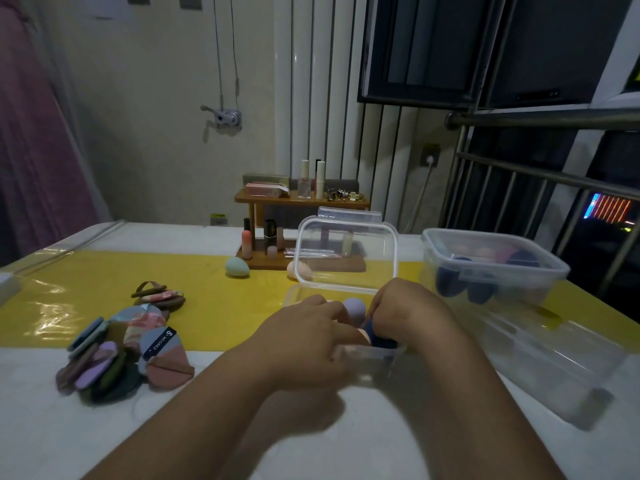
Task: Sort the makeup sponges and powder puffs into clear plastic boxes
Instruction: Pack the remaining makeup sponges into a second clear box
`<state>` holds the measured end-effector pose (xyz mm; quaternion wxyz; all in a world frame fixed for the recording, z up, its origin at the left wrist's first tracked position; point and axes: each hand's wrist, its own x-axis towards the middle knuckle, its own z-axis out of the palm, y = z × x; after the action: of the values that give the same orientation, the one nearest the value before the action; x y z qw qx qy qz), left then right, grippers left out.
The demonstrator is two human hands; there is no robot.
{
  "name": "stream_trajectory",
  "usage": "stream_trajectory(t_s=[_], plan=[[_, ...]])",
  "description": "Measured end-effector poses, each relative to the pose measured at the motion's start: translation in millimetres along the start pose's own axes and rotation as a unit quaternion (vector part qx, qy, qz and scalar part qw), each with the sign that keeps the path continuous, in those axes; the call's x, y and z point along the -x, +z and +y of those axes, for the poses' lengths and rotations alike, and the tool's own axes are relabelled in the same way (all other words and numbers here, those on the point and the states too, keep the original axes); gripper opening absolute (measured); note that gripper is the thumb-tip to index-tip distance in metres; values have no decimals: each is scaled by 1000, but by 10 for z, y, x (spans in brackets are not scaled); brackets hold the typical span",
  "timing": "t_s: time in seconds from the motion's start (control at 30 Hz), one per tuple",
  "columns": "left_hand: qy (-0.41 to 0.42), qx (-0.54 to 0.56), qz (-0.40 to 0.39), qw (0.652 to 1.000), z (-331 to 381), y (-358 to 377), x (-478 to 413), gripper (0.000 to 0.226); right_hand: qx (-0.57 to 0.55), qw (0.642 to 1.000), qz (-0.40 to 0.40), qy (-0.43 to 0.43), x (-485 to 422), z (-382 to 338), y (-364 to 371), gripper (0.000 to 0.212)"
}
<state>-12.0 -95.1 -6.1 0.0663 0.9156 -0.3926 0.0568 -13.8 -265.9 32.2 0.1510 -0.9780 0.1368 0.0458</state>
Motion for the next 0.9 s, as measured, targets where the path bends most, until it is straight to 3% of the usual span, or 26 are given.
stream_trajectory(t_s=[0.13,0.3,0.5,0.6,0.67,0.77,0.9], plan=[[-14,-12,24,1000,20,28,-14,41,-15,1000,-11,-8,33,6,-16,22],[-20,-10,28,999,33,30,-25,44,19,1000,-19,-16,-5,46,-16,24],[-18,17,43,999,27,31,-2,46,56,997,44,1,-79,2,101,9],[6,15,27,999,0,-10,25,59,60,996,59,4,-70,7,107,7],[11,-2,10,1000,-3,-31,24,64,64,997,52,7,-63,-5,107,10],[10,-24,6,1000,23,-27,20,52,68,997,28,5,-40,4,92,18],[3,-11,35,999,38,-10,18,39,46,999,-23,-15,19,31,18,12]])
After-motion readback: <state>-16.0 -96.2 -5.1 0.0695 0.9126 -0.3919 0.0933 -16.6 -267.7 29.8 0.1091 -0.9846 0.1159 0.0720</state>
